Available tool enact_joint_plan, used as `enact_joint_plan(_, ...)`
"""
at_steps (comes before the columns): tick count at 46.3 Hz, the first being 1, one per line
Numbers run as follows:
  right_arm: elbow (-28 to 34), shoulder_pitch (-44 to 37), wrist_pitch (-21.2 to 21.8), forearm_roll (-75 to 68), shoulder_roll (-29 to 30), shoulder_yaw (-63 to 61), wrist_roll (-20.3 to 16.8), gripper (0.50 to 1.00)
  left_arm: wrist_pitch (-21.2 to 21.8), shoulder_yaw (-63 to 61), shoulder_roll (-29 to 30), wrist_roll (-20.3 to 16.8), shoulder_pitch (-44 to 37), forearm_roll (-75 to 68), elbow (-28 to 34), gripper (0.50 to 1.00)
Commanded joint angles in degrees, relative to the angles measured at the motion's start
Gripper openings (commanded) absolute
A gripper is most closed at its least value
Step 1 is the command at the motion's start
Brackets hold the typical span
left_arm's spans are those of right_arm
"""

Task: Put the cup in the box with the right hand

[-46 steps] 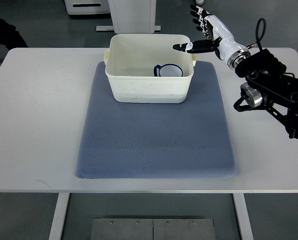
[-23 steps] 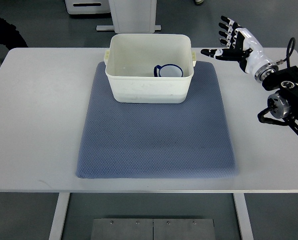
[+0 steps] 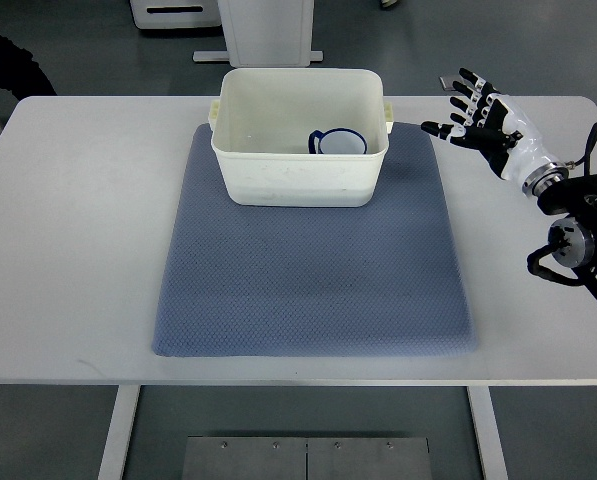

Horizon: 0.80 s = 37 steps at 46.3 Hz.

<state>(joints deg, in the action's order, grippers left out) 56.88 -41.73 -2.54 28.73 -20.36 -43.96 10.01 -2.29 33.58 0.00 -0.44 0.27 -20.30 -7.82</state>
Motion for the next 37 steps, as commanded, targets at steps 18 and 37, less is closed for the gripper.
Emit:
enact_joint_plan(18, -0.19, 4.90, -0.80, -0.78, 1.73, -1.40, 2.21, 1.000, 0.00, -0.01, 0.00, 0.00, -0.01, 0.00, 0.00, 1.000)
enact_joint_plan(37, -0.45, 7.01, -0.80, -3.50, 3.14, -0.87, 5.82, 1.000, 0.00, -0.01, 0.00, 0.00, -0.01, 0.00, 0.00, 1.000)
